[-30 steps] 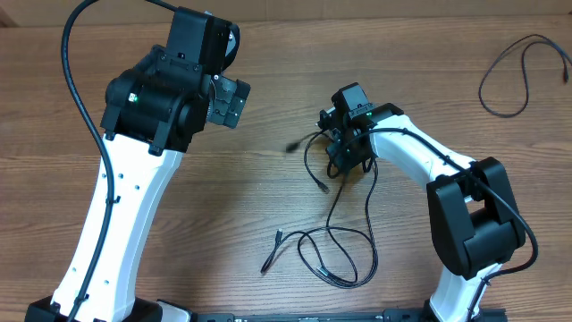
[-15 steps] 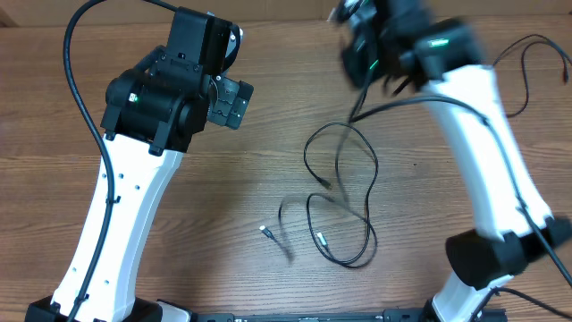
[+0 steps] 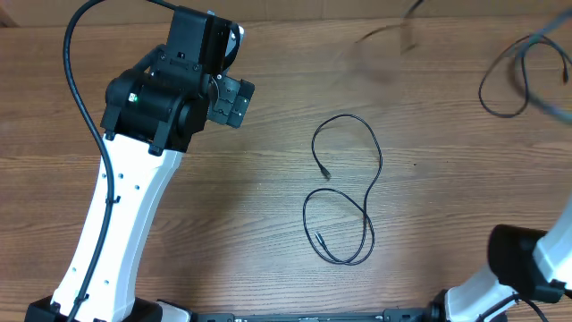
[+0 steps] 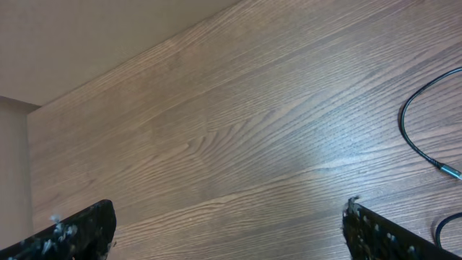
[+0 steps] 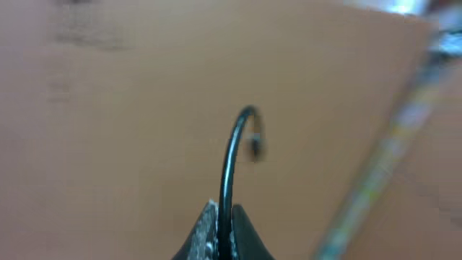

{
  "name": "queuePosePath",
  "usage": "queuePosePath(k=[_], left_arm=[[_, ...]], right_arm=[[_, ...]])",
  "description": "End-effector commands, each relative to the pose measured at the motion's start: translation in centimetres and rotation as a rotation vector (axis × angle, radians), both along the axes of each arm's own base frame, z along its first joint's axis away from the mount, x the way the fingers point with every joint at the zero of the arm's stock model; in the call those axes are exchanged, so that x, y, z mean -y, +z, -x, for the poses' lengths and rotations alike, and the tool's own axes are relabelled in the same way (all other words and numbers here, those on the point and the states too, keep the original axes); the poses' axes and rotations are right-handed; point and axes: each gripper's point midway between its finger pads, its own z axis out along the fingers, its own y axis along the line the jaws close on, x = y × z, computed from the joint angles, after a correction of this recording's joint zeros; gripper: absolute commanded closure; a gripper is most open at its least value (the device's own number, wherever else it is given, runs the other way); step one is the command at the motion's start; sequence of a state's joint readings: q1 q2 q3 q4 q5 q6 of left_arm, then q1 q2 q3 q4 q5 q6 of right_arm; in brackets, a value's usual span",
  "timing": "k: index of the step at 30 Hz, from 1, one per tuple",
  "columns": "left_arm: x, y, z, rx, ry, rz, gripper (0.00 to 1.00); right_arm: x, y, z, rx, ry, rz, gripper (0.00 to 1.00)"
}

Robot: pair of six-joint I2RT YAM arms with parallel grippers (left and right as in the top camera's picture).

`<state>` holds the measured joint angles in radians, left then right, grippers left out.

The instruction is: Untangle cables

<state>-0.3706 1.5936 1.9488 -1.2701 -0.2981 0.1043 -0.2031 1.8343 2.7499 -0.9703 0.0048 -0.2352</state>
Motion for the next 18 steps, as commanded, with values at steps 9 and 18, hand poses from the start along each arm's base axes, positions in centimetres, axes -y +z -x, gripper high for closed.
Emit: queuePosePath(k=[9,18], left_arm=[[0.4,-2.3,-1.1,-0.061,-0.004,-0.017,0.00],[0.5,-5.1,-1.5,-0.151,-0.004,-0.052,0.00]], right_arm=[[16.0,-2.9,2.3,-0.039,-0.191,-0.034,0.96],[22.9,-22.1,-4.5,-0.410,-0.201,-0.256,0.96]])
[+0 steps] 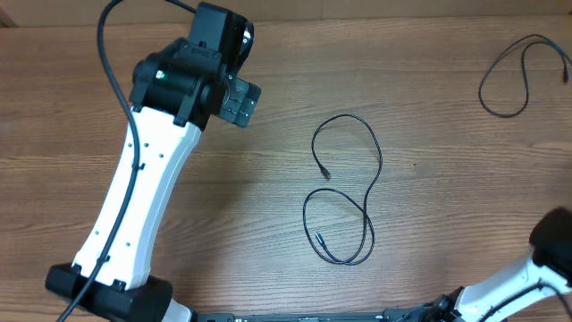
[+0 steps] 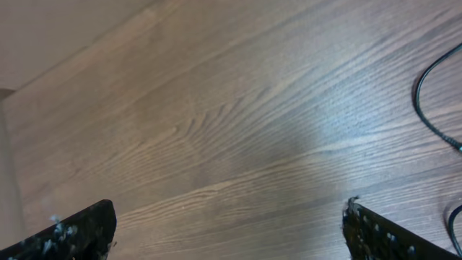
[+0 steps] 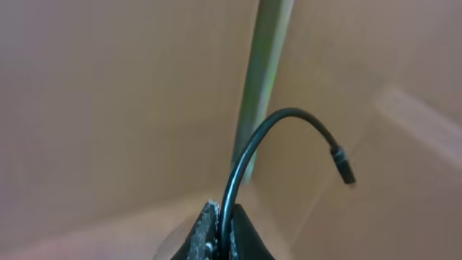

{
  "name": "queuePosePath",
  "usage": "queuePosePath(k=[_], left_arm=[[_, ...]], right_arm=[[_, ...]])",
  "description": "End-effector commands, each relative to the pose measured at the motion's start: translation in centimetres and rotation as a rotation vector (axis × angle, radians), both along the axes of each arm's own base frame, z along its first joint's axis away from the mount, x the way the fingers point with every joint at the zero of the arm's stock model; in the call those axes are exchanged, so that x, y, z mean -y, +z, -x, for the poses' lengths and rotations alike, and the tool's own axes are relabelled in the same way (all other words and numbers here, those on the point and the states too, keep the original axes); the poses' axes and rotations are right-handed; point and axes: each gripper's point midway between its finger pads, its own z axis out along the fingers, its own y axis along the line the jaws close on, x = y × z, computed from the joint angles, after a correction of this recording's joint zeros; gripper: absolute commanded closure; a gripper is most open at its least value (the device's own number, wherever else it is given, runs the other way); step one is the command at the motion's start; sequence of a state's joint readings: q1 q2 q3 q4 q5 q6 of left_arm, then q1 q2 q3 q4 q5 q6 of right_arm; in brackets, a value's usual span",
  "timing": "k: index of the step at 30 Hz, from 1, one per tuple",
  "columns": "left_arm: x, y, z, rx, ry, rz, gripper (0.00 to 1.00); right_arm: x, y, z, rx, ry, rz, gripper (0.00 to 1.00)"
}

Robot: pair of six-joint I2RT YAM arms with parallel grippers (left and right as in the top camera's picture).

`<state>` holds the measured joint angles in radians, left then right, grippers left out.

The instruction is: Untangle cables

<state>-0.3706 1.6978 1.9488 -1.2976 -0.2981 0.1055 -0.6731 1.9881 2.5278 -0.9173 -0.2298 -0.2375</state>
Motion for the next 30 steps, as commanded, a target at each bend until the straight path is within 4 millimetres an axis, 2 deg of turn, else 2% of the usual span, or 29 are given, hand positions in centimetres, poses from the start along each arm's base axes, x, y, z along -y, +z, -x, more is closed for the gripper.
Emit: queuePosePath(k=[1,2,4,6,8,11,15,17,19,22,24,26,30], left_arm=[[0.0,-1.0,-0.2,-0.033,-0.002,-0.005,0.00],[0.0,-1.1,-0.2,-0.035,-0.002,-0.006,0.00],[0.1,-1.3,-0.3,-0.037,-0.002,-0.007,0.00],[0.1,-1.3,-0.4,-0.037,-0.002,-0.007,0.00],[0.1,-1.3,-0.5,-0.034,-0.002,-0.005,0.00],[0.2,-1.2,-0.5,-0.031,-0.002,-0.003,0.00],[0.2,-1.2,-0.5,-0.031,-0.002,-0.004,0.00],[0.2,-1.2,-0.5,-0.031,-0.002,-0.003,0.00],[0.2,-1.2,-0.6,-0.030,-0.002,-0.003,0.00],[0.2,-1.2,-0.5,-0.031,-0.002,-0.004,0.00],[0.2,-1.2,-0.5,-0.031,-0.002,-0.004,0.00],[0.2,-1.2,-0.5,-0.032,-0.002,-0.003,0.00],[0.2,-1.2,-0.5,-0.032,-0.003,-0.004,0.00]], right_arm=[[1.8,-9.4,-3.3,-0.143,0.028,-0.125,0.96],[2.2,-10.7,-3.8,-0.154,0.027,-0.139,0.96],[2.5,-11.3,-4.2,-0.152,0.026,-0.141,0.96],[2.5,-9.8,-4.3,-0.116,0.027,-0.117,0.96],[2.1,-6.9,-4.3,-0.052,0.034,-0.080,0.96],[1.4,-0.6,-3.4,0.087,0.026,-0.025,0.96],[-1.8,8.4,-1.1,0.270,0.096,0.098,0.96],[-2.7,11.4,0.1,0.332,0.101,0.152,0.96],[-3.1,13.0,0.9,0.366,0.099,0.182,0.96],[-2.3,12.5,1.3,0.347,0.076,0.172,0.96],[-1.1,10.4,1.1,0.292,0.047,0.134,0.96],[-0.1,7.8,0.7,0.213,0.038,0.112,0.96],[2.5,0.4,0.3,-0.009,0.029,0.073,0.96]])
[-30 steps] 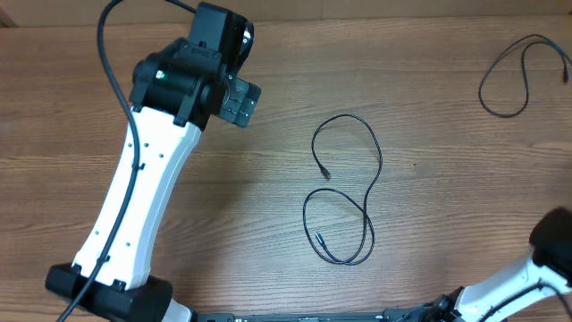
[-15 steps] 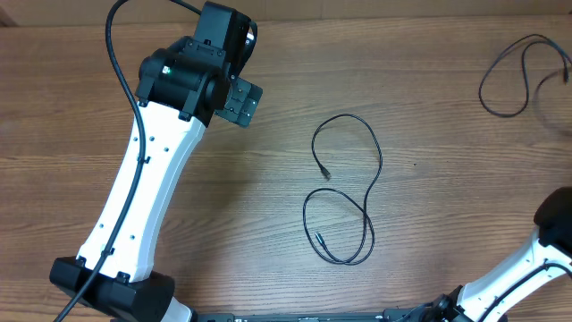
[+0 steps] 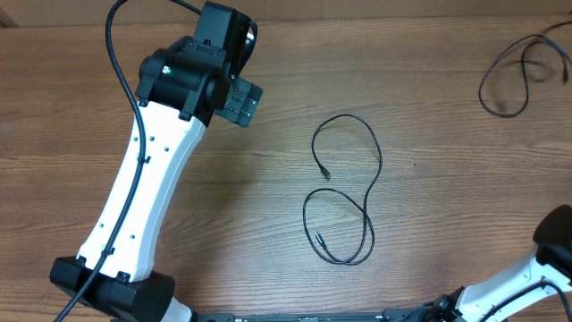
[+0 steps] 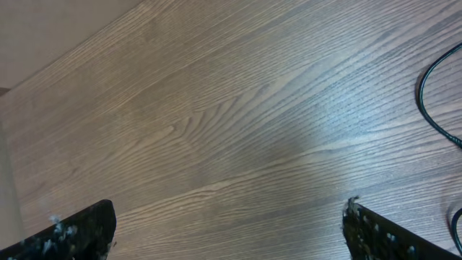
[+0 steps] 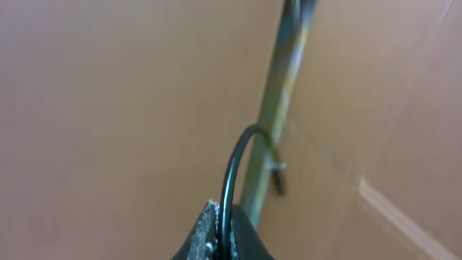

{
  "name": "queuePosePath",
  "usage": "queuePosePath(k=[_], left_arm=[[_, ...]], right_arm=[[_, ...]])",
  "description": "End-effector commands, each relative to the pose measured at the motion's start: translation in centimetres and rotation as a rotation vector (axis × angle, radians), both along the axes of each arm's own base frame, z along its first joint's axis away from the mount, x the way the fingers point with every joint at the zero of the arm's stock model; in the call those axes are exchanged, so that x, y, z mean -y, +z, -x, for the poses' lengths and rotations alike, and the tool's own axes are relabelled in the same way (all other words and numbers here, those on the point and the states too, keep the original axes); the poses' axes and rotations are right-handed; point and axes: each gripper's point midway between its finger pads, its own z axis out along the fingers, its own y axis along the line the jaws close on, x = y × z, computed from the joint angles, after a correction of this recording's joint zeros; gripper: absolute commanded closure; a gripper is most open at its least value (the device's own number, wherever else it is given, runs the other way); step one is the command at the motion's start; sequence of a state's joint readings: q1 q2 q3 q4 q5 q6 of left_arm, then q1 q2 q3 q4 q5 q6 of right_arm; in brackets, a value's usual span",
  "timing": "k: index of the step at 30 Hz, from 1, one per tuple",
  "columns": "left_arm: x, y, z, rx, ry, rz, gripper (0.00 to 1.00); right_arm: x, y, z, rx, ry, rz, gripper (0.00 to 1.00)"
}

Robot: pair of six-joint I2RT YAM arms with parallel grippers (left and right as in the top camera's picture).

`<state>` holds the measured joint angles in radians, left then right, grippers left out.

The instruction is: Untangle cables

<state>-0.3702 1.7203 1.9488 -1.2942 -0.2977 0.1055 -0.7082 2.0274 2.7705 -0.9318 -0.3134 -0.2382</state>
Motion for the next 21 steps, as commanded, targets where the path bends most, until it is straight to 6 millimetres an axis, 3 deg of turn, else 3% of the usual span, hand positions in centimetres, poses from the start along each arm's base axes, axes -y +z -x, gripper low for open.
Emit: queuePosePath(k=[1,6,9,12,21], left_arm=[[0.0,-0.4,-0.1,-0.013,-0.003,0.003,0.00],[0.0,-0.4,-0.1,-0.013,-0.005,0.001,0.00],[0.0,-0.4,-0.2,-0.011,-0.005,0.002,0.00],[0.1,-0.2,-0.4,0.002,-0.005,0.008,0.00],[1.0,-0.2,-0.7,0.008,-0.028,0.053,0.00]], right_arm=[[4.5,-8.8,-1.6,-0.210,-0.043,-0.055,0.96],[8.6,-16.7,-1.1,-0.332,-0.101,-0.166,0.96],[10.0,-17.8,-0.4,-0.336,-0.126,-0.178,0.96],[10.2,-15.3,0.2,-0.281,-0.145,-0.155,0.96],[6.9,-2.7,1.7,-0.013,-0.115,-0.020,0.96]])
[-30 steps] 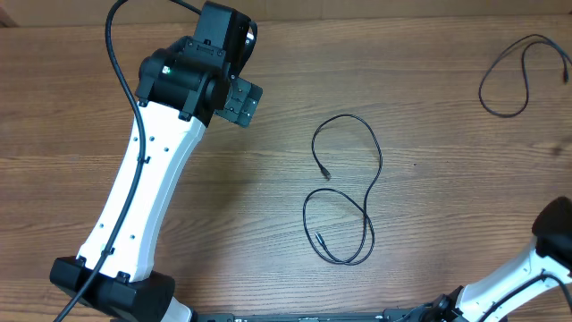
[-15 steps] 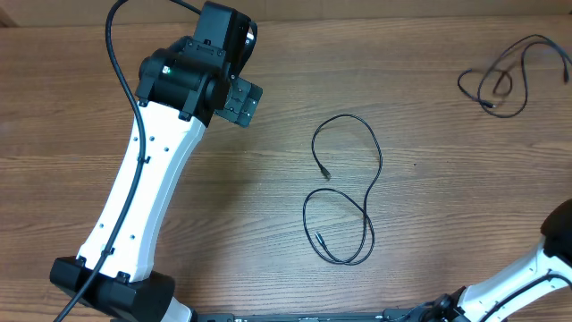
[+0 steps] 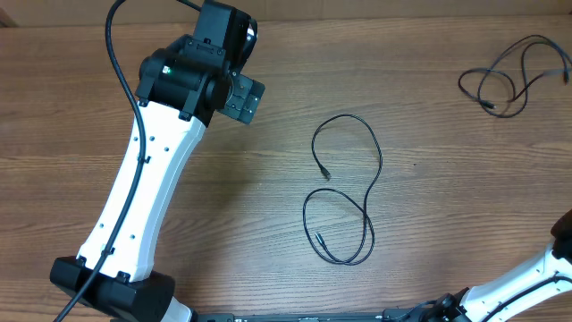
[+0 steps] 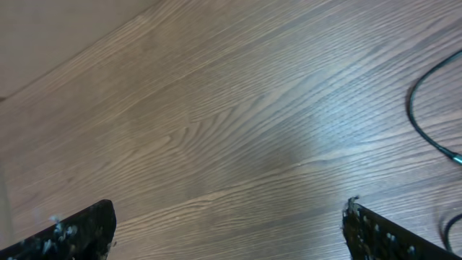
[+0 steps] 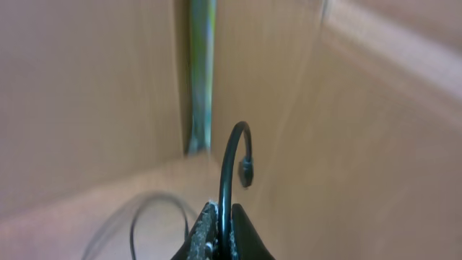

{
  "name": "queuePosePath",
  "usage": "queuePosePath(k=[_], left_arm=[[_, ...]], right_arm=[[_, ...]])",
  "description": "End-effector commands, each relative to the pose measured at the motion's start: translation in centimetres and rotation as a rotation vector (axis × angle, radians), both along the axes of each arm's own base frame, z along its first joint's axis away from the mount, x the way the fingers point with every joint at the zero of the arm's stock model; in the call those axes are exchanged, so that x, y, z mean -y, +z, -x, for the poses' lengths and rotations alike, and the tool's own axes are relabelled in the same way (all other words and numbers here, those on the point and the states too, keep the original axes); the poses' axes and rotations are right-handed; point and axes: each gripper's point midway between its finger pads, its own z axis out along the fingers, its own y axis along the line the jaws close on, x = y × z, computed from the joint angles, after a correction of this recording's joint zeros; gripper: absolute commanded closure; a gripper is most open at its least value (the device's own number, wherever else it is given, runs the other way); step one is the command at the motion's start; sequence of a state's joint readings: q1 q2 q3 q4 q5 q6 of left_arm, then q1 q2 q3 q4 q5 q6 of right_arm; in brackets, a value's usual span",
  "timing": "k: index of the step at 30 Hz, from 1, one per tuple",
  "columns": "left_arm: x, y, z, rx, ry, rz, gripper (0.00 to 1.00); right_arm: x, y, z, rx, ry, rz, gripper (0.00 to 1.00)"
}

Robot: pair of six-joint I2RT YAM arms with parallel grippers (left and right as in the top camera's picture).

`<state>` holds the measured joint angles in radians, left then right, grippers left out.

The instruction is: Untangle cables

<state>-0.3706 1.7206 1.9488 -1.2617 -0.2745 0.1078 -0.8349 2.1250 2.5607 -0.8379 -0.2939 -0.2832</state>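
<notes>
One black cable [image 3: 344, 192] lies in a loose figure-eight at the table's middle, both plugs free; its upper loop shows at the right edge of the left wrist view as a cable [image 4: 426, 123]. A second black cable [image 3: 505, 80] hangs in loops at the far right, running off the right edge of the overhead view. My right gripper [image 5: 222, 224] is shut on this second cable [image 5: 229, 155], whose plug curls over just above the fingers. The right gripper itself is outside the overhead view. My left gripper [image 4: 227, 231] is open over bare wood, up and left of the figure-eight cable, with nothing between its fingers.
The left arm [image 3: 143, 188] reaches from the near left edge to the table's back left. A piece of the right arm [image 3: 527, 277] shows at the near right corner. A brown wall and a greenish vertical strip [image 5: 201, 72] fill the right wrist view.
The far-right cable has changed shape and spread leftward, with a new loop reaching further left. The right wrist view has swung; the strip now stands left of the held cable. The left gripper shifted slightly.
The left arm stood lower and the far-right cable was blurred in motion, pinched in my right gripper. Then the left arm was stretched toward the back left, where it has stayed, open. The right gripper has kept its hold while the cable's loops changed. The figure-eight cable has not moved.
</notes>
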Motion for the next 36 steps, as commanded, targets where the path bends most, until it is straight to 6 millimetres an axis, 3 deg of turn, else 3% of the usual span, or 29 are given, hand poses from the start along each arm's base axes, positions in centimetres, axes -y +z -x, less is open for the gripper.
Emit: queuePosePath(k=[1,4,8,10,13,18,23,32,36], left_arm=[[0.4,-0.4,-0.2,-0.014,-0.015,0.023,0.00],[0.4,-0.4,-0.2,-0.014,-0.015,0.022,0.00],[0.4,-0.4,-0.1,-0.015,-0.014,0.022,0.00],[0.4,-0.4,-0.1,-0.015,-0.014,0.022,0.00],[0.4,-0.5,-0.1,-0.017,-0.014,0.021,0.00],[0.4,-0.5,-0.1,-0.018,-0.015,0.021,0.00],[0.4,-0.5,0.0,-0.020,-0.014,0.021,0.00],[0.4,-0.5,-0.1,-0.018,-0.014,0.021,0.00],[0.4,-0.5,-0.1,-0.018,-0.015,0.021,0.00]], right_arm=[[-4.0,9.9,2.3,0.182,0.021,0.106,0.96],[-5.0,12.5,3.2,0.238,0.021,0.133,0.96],[-6.1,14.3,3.9,0.272,0.036,0.153,0.96],[-6.1,14.1,3.9,0.269,0.035,0.150,0.96],[-4.9,11.9,3.3,0.228,0.024,0.111,0.96],[-2.7,6.1,1.5,0.121,0.023,0.031,0.96],[-1.3,-1.6,0.2,-0.027,0.031,-0.080,0.96],[-2.1,-16.7,-0.3,-0.224,0.038,-0.369,0.96],[-2.5,-22.1,0.1,-0.244,-0.011,-0.493,0.96]])
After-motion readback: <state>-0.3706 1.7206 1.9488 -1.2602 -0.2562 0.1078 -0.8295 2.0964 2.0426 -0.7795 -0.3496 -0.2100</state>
